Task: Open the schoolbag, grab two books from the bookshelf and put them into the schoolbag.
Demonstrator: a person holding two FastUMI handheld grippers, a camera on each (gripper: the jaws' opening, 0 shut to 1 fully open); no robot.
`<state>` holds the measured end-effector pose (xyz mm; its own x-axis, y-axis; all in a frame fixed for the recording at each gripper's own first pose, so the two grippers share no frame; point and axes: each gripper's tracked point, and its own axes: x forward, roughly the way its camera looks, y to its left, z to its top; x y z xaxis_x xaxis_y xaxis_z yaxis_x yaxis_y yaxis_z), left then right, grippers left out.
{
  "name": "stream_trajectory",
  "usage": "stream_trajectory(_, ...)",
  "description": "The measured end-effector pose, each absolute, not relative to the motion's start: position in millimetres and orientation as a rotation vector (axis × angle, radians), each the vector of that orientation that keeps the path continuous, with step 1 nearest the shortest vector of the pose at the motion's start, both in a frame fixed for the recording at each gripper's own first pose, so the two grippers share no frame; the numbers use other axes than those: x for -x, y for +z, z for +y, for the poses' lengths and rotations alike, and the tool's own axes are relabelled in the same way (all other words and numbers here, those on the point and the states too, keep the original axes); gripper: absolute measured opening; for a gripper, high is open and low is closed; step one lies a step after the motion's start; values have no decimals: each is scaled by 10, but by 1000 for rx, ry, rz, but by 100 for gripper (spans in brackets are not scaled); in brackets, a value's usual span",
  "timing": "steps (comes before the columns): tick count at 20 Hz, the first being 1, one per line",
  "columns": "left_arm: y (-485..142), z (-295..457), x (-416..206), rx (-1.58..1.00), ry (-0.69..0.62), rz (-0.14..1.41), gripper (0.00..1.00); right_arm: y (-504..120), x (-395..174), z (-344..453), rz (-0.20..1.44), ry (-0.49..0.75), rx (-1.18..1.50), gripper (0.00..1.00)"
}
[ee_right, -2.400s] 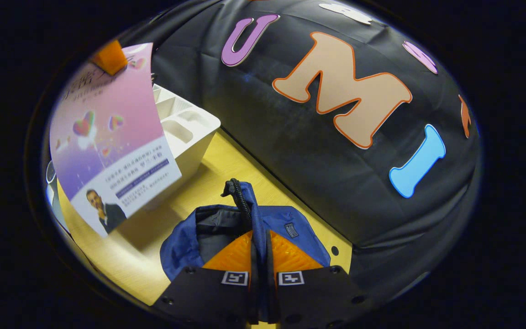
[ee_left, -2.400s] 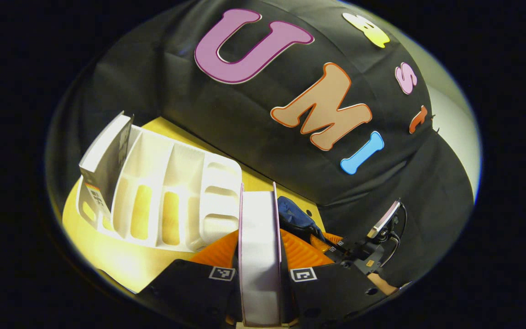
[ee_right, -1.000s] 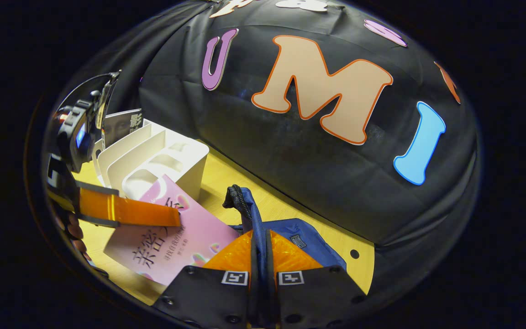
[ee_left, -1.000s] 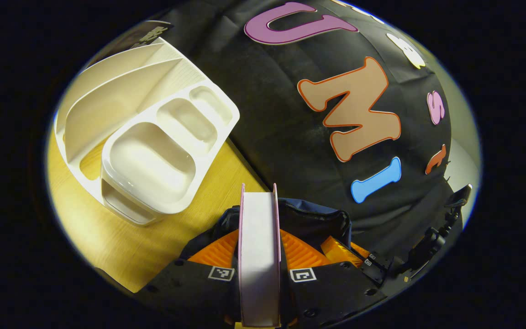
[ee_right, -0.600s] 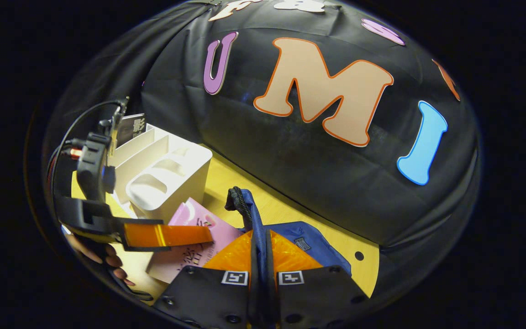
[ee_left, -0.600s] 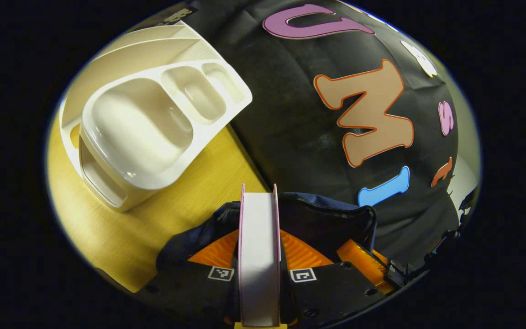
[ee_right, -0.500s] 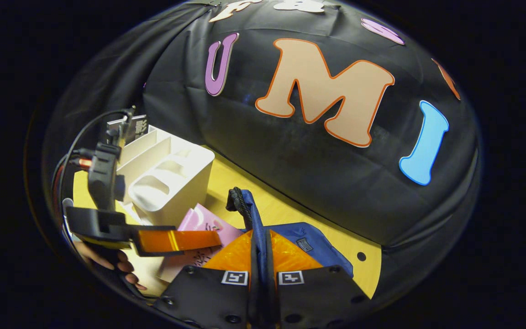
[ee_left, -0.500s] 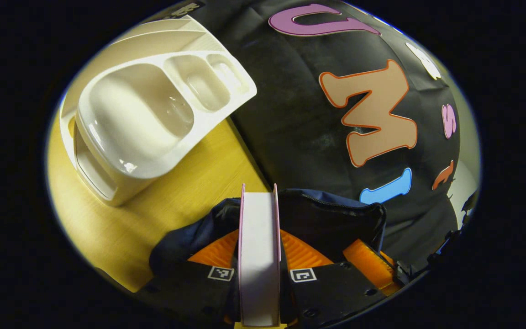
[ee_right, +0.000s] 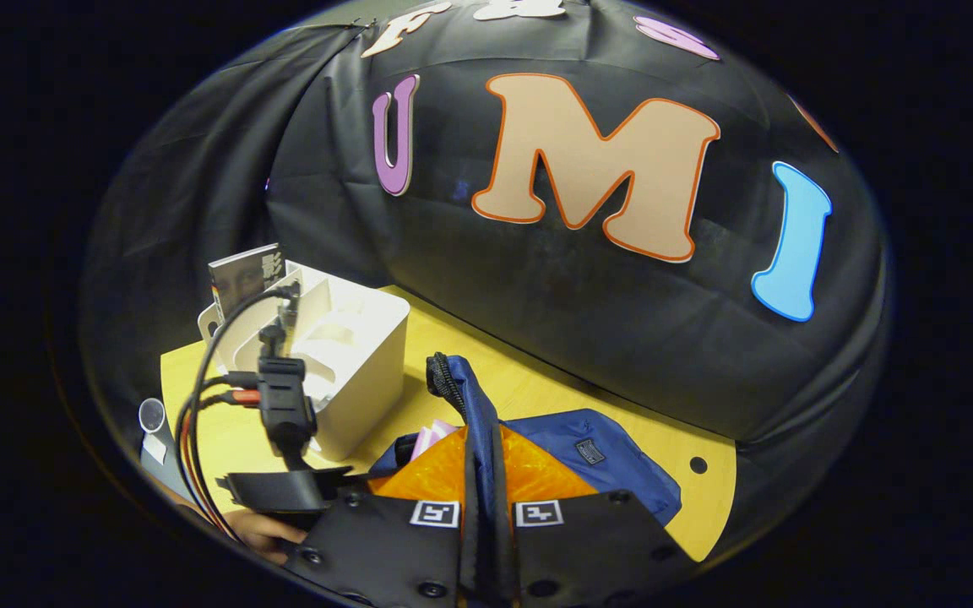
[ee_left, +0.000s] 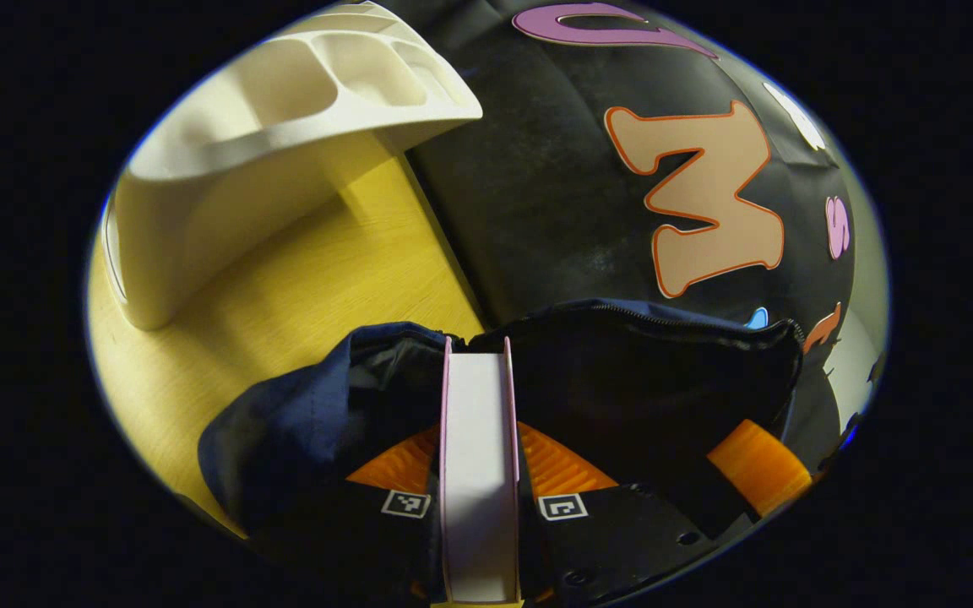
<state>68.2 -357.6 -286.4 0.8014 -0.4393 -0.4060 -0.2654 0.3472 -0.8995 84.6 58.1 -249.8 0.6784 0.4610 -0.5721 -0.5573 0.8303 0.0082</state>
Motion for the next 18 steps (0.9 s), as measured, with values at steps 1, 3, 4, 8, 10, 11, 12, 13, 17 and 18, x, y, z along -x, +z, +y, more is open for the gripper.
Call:
stream_trajectory(1,-2881,-3628,-704,1246,-128,678,29,-2482,-830,608,586,590,175,10)
stream_trajectory(3,-2921,-3706,-734,1254,-137,686,33,-2442,-791,675,575,616,171,10)
stream_trajectory(4,-2945,-3747,-753,1249,-143,692,34,-2428,-779,681,571,621,172,10)
stream_trajectory(8,-3015,-3931,-750,1182,-185,747,35,-2446,-810,634,580,604,164,10)
stream_trajectory(10,-2956,-3943,-720,1114,-217,753,39,-2454,-854,601,581,591,157,10)
stream_trajectory(11,-2948,-3963,-698,1060,-235,759,37,-2449,-872,599,579,585,158,10)
stream_trajectory(12,-2909,-3929,-679,1003,-246,758,49,-2451,-887,594,577,579,158,10)
stream_trajectory(13,-2863,-3904,-674,954,-252,757,61,-2450,-897,586,577,574,158,10)
stream_trajectory(17,-2568,-3628,-667,884,-233,721,94,-2441,-952,538,579,551,146,10)
stream_trajectory(18,-2480,-3569,-671,871,-228,709,94,-2459,-961,509,583,543,148,10)
